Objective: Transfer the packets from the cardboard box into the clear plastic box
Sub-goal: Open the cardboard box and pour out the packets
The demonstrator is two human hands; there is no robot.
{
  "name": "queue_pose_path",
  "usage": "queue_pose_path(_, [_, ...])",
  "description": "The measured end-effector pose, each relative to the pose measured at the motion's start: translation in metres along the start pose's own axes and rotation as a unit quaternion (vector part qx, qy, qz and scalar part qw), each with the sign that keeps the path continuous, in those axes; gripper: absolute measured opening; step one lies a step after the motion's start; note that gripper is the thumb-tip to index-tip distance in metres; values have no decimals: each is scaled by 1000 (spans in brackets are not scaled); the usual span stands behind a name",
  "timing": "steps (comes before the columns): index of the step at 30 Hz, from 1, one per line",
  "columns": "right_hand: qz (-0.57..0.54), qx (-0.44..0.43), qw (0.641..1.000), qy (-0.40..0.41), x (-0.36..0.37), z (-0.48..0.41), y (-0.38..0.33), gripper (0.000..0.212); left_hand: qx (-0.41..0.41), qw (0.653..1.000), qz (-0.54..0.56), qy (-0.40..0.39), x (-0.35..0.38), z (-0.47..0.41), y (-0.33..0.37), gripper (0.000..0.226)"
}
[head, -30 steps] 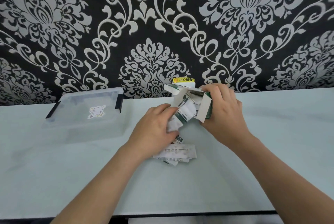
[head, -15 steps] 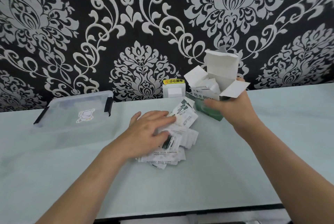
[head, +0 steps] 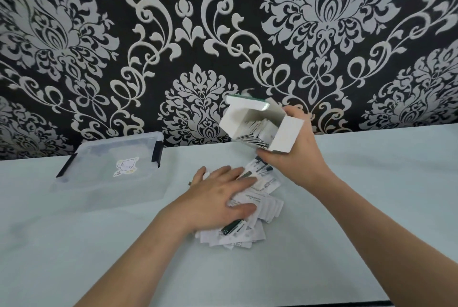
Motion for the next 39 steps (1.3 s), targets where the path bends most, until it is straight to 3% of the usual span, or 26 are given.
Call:
queue_pose_path(3, [61, -21, 996, -55, 12, -4, 10, 71, 13, 1000, 19, 18, -6, -2, -1, 53])
queue_pose_path(5, [58, -1, 996, -71, 12, -3, 13, 77, 24, 993, 80, 81, -11, 0, -3, 47])
queue_pose_path(6, [52, 1, 995, -80, 12, -5, 13, 78, 20, 980, 134, 149, -15, 0, -4, 42])
queue_pose_path(9, [43, -15, 993, -107, 9, -10, 12, 79, -16, 888, 268, 373, -26, -6, -4, 23])
queue_pose_path(11, [44, -16, 992, -119, 9, -10, 7, 83, -64, 859, 286, 419, -35, -14, 3, 19])
queue_pose_path(16, [81, -77, 988, -106, 16, -1, -8, 86, -174, 879, 252, 366, -37, -24, 4, 11])
queue_pose_path(20, [104, -131, 983, -72, 22, 6, -13, 80, -217, 857, 277, 377, -36, -25, -2, 10])
queue_pose_path(24, [121, -138, 981, -62, 21, 6, -10, 82, -204, 839, 327, 385, -41, -22, -8, 10])
queue_pose_path(27, [176, -136, 973, -56, 12, 1, -5, 83, -117, 887, 217, 392, -45, -12, -19, 15])
queue_pose_path(32, [232, -162, 954, -98, -5, -6, 4, 84, -53, 960, 7, 276, -46, 0, -34, 8])
queue_pose_path(35, [233, -172, 951, -108, -8, -6, 5, 80, -79, 972, -46, 216, -44, 0, -31, 11])
queue_pose_path(39, [237, -167, 952, -99, -13, -9, 6, 74, -89, 964, -103, 230, -43, 2, -30, 24])
Point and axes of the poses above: each hand's wrist, its own z-axis away from the middle knuckle, its own x-axis out of the palm, y = z × x, the point moved 1 cm from there along -z, towards the middle knuckle, and after that the axes turned 14 degrees about y, right-handed, at the moved point
